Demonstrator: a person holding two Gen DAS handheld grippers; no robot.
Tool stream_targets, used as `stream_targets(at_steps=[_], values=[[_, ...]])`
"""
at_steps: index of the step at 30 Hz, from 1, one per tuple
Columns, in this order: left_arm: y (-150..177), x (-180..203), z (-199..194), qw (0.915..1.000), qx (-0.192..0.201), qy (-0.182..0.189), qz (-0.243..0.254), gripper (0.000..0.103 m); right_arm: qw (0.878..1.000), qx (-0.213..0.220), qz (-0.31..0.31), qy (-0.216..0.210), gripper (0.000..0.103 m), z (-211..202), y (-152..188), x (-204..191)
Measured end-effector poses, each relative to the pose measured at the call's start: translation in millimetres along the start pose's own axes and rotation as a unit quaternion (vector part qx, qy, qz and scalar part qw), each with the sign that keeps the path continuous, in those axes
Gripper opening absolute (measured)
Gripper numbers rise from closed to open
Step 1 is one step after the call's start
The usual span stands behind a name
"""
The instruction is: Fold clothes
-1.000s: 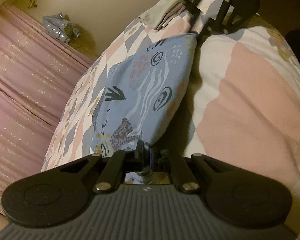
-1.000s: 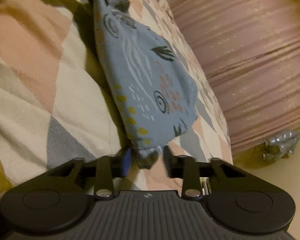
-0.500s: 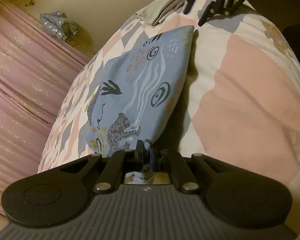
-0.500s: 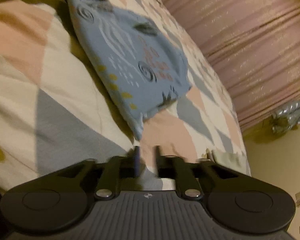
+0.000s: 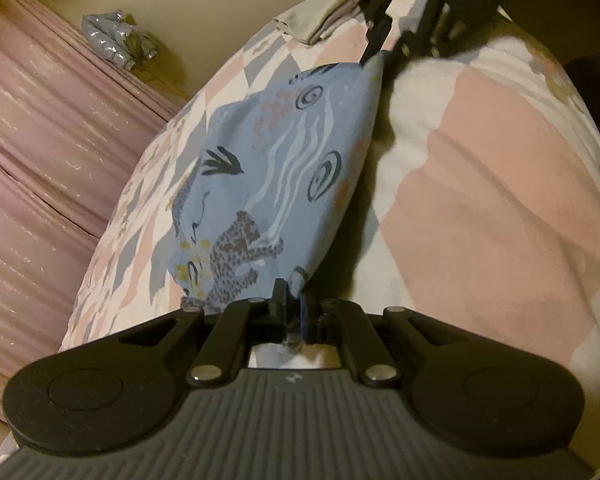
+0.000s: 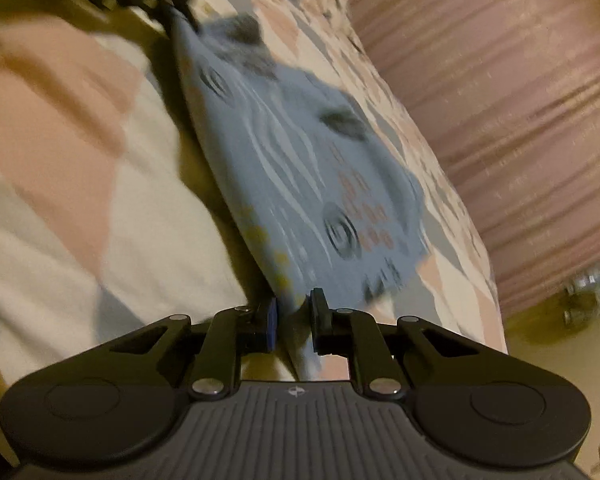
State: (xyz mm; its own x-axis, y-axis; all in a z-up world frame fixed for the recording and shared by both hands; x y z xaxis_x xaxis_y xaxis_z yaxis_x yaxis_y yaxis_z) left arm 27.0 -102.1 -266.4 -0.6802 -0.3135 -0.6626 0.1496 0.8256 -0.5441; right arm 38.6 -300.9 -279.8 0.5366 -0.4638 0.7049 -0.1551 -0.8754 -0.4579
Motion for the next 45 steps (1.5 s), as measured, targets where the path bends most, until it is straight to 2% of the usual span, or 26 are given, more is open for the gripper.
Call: stream_targets(at_steps=[1,5,8,9,11,13,14,15,16,20,26,27,28,30,31,42,45], values=[[1,1,1,1.0,-0.002,0.001,-0.001,0.004,1.0,-0.006,0.006,0.0,0.0,0,4,2],[2,0,1,1.0,-0.006,0.005,0.0,0.004,0.999,-0.03,0.024,0.002,0.0,1,18,10],[3,-2,-4,0.9999,-0.011,0.007,0.007,0.006,0.999,-0.039,0.015,0.013,0.0,-3,19,9],[4,-2,-6,0.9998,-0.013,0.006,0.01,0.008,0.999,-0.038,0.013,0.016,0.002,-5,18,8],[3,-2,-10,0.9998,-0.016,0.005,0.013,0.009,0.999,-0.03,0.013,0.017,0.022,-12,11,6],[0,-1,-14,0.9997,-0.017,0.003,0.016,0.012,1.0,-0.021,0.012,0.018,0.033,-19,5,4],[-2,1,-17,0.9997,-0.015,0.0,0.02,0.017,1.0,-0.017,0.011,0.018,0.04,-22,2,2],[-4,3,-19,0.9997,-0.012,-0.003,0.023,0.023,1.0,-0.013,0.011,0.018,0.041,-26,-1,1],[-5,4,-21,0.9996,-0.008,-0.004,0.026,0.024,1.0,-0.009,0.011,0.019,0.041,-29,-4,0],[-16,12,-16,0.9993,0.005,0.001,0.038,0.024,1.0,0.008,0.008,0.017,0.043,-41,-17,-6],[-24,15,8,0.9991,-0.001,0.01,0.041,0.023,0.999,0.031,-0.006,-0.014,0.043,-26,-42,-26],[-24,14,11,0.9992,-0.005,0.012,0.039,0.02,0.999,0.032,-0.007,-0.018,0.043,-23,-45,-27],[-24,13,13,0.9992,-0.008,0.013,0.038,0.016,0.999,0.032,-0.007,-0.02,0.041,-19,-46,-27],[-22,12,14,0.9991,-0.012,0.015,0.038,0.011,0.999,0.027,0.0,-0.028,0.025,-12,-47,-24],[-21,12,15,0.999,-0.013,0.015,0.04,0.01,0.999,0.022,0.006,-0.031,0.01,-9,-46,-22],[-11,2,13,0.9993,-0.027,0.018,0.016,0.007,0.999,-0.013,0.045,-0.028,0.009,-18,-31,-13],[-10,2,12,0.9993,-0.029,0.017,0.02,0.007,0.998,-0.022,0.049,-0.021,0.005,-23,-27,-12]])
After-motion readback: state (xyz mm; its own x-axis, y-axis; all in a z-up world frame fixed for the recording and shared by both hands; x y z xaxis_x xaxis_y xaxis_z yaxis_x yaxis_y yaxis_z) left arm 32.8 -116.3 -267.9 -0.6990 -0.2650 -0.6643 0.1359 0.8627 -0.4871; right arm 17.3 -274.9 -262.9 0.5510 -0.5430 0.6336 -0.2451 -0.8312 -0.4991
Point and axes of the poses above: each gripper's, at about its wrist camera, not at the fingertips, and z roughly the way its jaws point, x to its right, y to its underside, the point moved 1 cm from there along z, roughly the way its jaws point, and after that the axes turned 5 degrees about x, right-handed, at the moved point
